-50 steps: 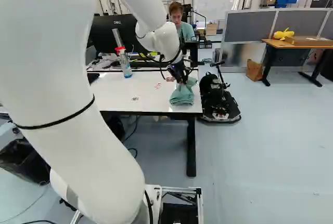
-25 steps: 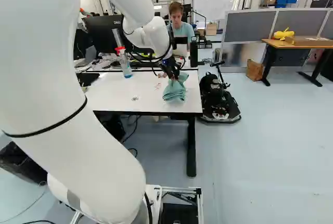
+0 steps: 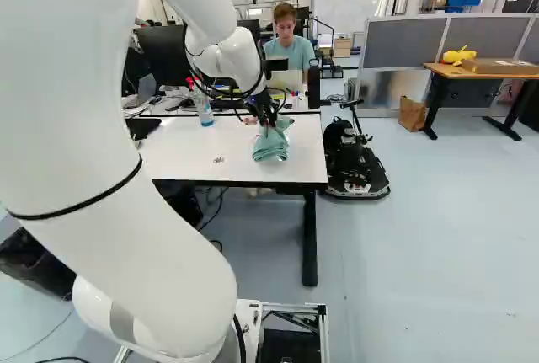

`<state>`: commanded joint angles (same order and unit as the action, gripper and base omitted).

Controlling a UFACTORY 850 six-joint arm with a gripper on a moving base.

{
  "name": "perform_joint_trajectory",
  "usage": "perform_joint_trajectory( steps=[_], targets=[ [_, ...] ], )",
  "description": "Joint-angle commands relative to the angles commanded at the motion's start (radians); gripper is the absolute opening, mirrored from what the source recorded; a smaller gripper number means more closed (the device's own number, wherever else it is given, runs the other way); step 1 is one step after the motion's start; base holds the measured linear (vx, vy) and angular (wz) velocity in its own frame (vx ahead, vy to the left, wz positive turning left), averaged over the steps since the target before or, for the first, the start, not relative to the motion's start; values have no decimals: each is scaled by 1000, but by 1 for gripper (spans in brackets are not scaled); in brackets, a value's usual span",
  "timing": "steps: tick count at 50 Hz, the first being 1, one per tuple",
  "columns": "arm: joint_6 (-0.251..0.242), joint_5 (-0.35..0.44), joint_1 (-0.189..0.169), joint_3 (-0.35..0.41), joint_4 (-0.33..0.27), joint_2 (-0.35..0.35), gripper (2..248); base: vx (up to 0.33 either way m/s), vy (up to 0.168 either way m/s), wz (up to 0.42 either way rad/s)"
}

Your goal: Clean the table with the green towel

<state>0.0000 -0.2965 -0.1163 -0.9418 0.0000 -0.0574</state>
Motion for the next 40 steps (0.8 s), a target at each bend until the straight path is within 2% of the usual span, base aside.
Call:
perform_joint_trajectory(
  steps=[22, 40],
  targets=[
    [0, 0, 64, -85, 0, -79, 42, 0, 0, 0],
    [0, 0, 69, -170, 0, -155, 42, 0, 0, 0]
  ],
)
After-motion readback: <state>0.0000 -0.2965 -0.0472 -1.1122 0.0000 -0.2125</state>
